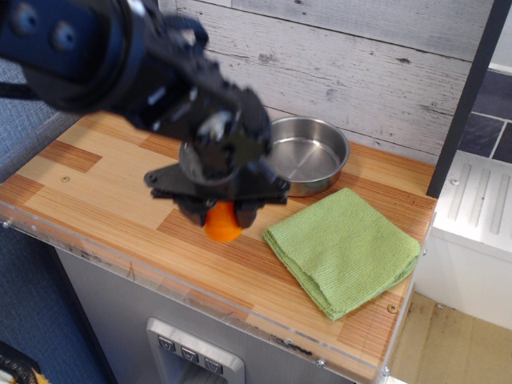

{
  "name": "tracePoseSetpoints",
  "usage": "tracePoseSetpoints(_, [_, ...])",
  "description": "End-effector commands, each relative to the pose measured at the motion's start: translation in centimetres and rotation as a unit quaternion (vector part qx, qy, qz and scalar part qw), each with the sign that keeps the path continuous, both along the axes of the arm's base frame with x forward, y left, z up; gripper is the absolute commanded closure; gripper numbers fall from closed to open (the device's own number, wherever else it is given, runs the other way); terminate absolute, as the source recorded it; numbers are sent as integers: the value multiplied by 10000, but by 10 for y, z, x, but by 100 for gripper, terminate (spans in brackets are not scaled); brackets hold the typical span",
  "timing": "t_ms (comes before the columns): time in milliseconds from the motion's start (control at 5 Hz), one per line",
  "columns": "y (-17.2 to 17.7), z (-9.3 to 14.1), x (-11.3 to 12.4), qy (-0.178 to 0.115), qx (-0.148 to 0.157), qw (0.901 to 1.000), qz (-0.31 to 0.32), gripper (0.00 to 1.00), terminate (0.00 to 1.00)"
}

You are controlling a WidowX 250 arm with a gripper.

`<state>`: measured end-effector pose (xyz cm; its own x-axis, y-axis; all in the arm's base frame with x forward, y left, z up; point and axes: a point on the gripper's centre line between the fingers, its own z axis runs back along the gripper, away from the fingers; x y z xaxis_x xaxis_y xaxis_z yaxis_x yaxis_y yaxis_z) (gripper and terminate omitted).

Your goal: Place the carrot to the left of the spoon.

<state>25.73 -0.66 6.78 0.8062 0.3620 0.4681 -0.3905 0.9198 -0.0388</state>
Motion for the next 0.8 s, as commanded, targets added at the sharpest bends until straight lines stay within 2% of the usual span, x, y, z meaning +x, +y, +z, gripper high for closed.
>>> tracePoseSetpoints(0, [28,57,31,-732,-154,9968,283,100,0])
tracePoseSetpoints(200, [52,68,44,-892,-125,9940,622,100,0])
tracePoseSetpoints(400, [70,66,66,-931,-85,9909,967,100,0])
tracePoseSetpoints(600, [90,52,87,-836,-45,9885,1261,100,0])
